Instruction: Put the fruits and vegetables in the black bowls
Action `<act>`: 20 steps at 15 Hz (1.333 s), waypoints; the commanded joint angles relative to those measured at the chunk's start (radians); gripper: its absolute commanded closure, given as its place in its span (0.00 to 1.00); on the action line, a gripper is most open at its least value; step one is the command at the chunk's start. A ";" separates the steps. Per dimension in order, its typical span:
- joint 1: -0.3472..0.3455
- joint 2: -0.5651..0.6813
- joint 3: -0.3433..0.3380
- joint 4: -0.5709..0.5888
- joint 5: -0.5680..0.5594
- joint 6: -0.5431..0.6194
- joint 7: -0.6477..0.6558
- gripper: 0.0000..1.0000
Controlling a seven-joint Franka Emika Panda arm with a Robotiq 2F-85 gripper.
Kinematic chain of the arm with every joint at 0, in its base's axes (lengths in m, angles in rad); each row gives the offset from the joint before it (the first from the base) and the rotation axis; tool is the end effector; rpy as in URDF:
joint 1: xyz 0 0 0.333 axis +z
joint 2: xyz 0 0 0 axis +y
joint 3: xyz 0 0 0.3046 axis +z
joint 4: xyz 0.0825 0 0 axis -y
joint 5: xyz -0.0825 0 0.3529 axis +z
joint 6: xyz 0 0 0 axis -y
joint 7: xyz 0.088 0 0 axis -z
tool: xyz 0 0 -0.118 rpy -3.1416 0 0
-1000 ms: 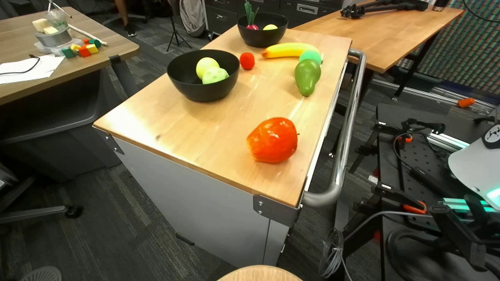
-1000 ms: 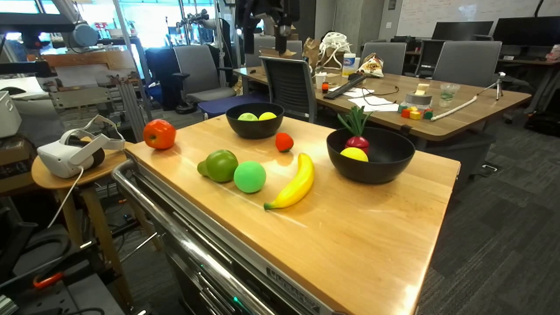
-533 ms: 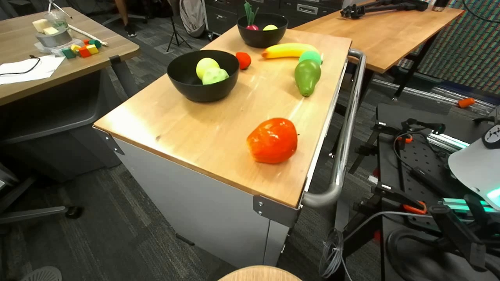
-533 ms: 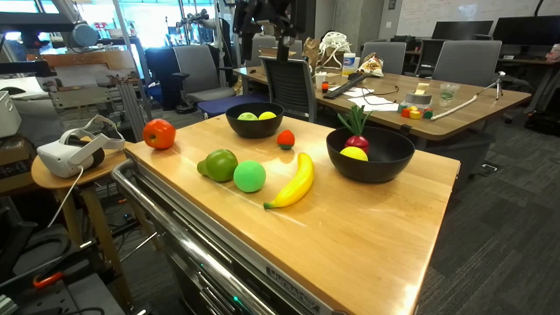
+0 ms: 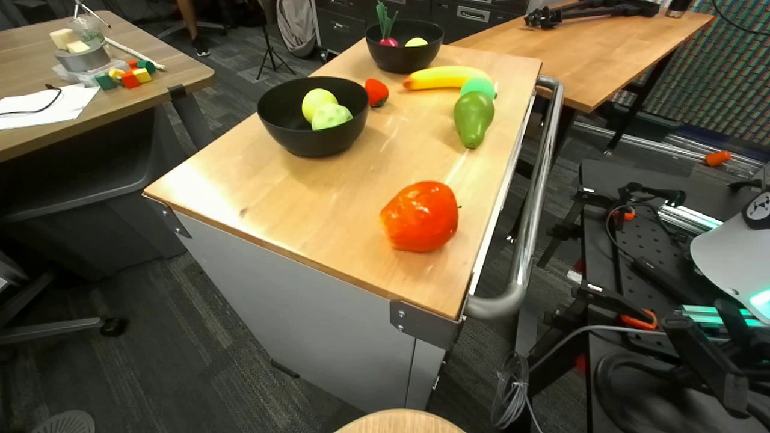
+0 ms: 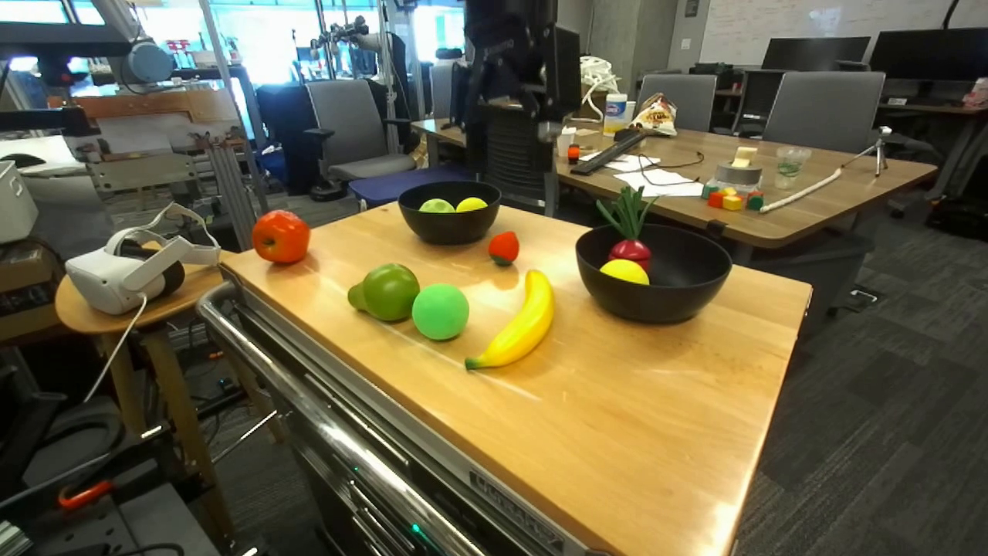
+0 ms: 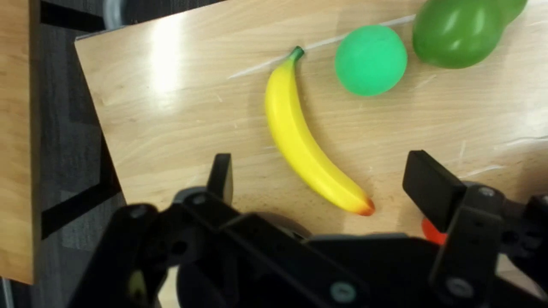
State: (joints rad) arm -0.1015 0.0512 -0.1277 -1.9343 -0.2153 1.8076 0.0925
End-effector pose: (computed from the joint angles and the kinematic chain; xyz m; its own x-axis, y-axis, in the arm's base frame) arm 0.5028 -0.1371 0.4369 0.9507 -0.2641 -0.1624 -0.2265 -0.9493 0.2179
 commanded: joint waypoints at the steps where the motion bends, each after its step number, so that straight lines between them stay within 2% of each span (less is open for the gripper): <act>1: -0.055 -0.147 -0.047 -0.199 0.058 0.116 0.062 0.00; 3: -0.084 -0.162 -0.078 -0.224 0.179 0.082 -0.033 0.00; 4: -0.070 -0.094 -0.059 -0.160 0.103 0.067 0.014 0.00; 6: -0.089 -0.122 -0.077 -0.195 0.149 0.068 -0.019 0.00; 8: -0.078 -0.124 -0.049 -0.214 0.039 0.126 0.104 0.00; 14: -0.041 -0.017 0.003 -0.229 -0.202 0.202 0.238 0.00; 17: -0.029 0.049 -0.002 -0.210 -0.242 0.239 0.265 0.00; 20: -0.030 0.112 -0.013 -0.181 -0.221 0.267 0.247 0.00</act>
State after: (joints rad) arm -0.1372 0.1107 -0.1261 -2.1566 -0.4281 2.0482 0.3394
